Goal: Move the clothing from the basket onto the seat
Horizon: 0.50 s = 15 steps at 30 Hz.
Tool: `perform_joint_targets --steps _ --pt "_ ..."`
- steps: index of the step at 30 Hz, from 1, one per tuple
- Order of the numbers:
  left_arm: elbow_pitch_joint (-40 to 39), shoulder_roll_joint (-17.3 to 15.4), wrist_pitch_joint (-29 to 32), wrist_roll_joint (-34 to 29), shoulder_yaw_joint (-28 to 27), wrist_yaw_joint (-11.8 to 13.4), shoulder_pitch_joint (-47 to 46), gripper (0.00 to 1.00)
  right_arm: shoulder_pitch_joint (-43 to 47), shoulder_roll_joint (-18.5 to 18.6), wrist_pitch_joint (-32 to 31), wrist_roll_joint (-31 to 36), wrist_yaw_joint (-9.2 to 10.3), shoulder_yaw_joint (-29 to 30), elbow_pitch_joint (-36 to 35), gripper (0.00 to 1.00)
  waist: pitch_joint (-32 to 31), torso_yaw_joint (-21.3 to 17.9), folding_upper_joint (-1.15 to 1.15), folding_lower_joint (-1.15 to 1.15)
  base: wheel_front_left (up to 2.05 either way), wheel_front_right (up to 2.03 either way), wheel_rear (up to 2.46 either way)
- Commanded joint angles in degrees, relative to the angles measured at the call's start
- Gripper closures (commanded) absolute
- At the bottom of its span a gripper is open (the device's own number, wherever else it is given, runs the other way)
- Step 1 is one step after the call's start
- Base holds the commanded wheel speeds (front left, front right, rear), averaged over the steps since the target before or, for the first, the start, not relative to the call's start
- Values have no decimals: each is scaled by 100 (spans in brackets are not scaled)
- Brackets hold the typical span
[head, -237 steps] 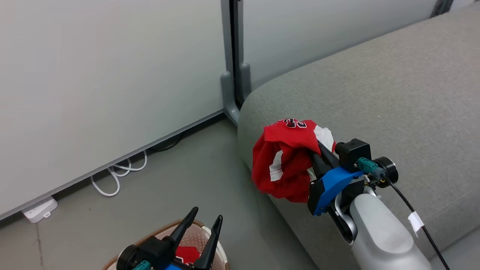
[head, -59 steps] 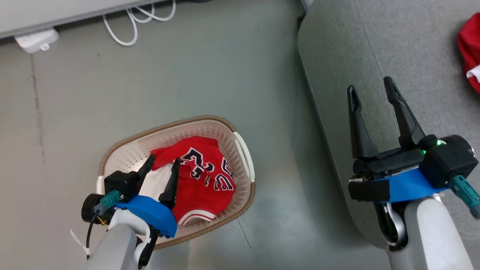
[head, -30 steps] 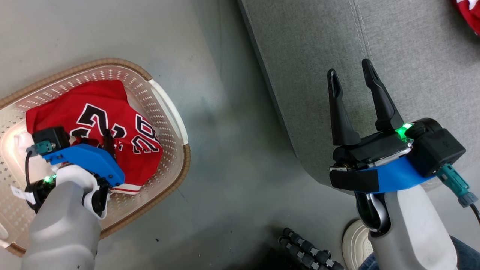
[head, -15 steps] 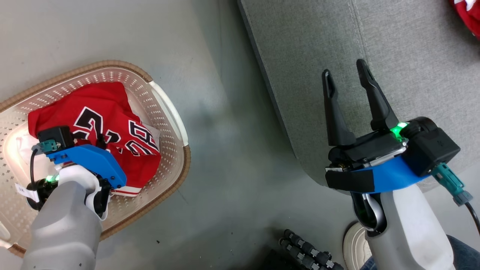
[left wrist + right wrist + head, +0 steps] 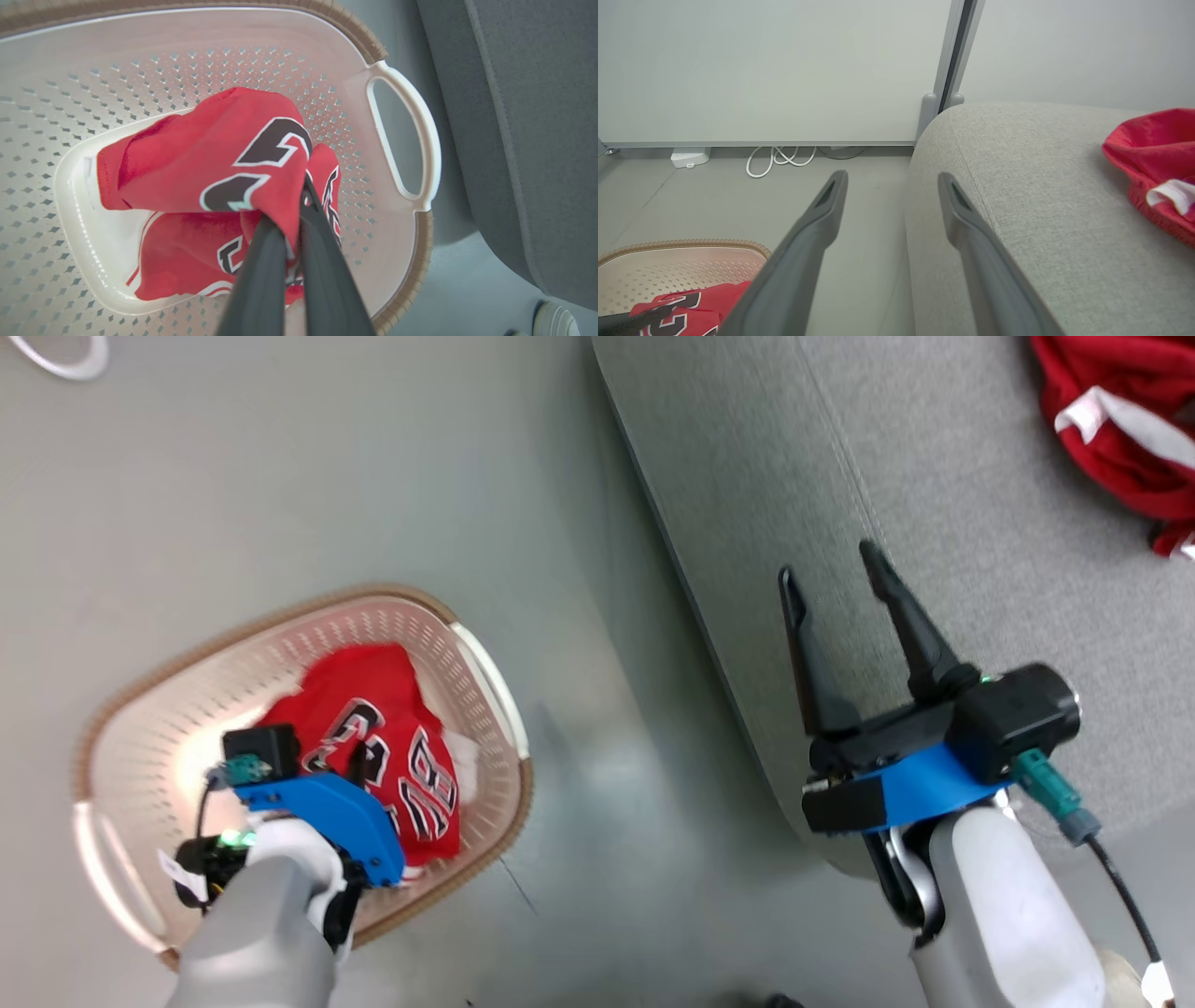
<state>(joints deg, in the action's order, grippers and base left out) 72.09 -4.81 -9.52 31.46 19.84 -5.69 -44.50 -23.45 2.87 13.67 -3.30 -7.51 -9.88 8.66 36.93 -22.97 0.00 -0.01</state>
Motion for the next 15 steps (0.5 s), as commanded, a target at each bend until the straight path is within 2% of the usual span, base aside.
perform_joint_targets --steps 1,7,15 --pt "18 57 -49 -53 91 -46 135 100 164 3 -77 113 4 17 78 0 -810 539 0 1 0 0 0" --pt "-192 184 -90 -142 653 -154 389 100 550 4 -389 396 3 65 297 0 -1866 1078 0 1 0 0 0" --pt "-1548 183 214 654 2023 -183 819 100 1164 4 -695 411 3 59 375 0 -3034 1621 0 1 0 0 0"
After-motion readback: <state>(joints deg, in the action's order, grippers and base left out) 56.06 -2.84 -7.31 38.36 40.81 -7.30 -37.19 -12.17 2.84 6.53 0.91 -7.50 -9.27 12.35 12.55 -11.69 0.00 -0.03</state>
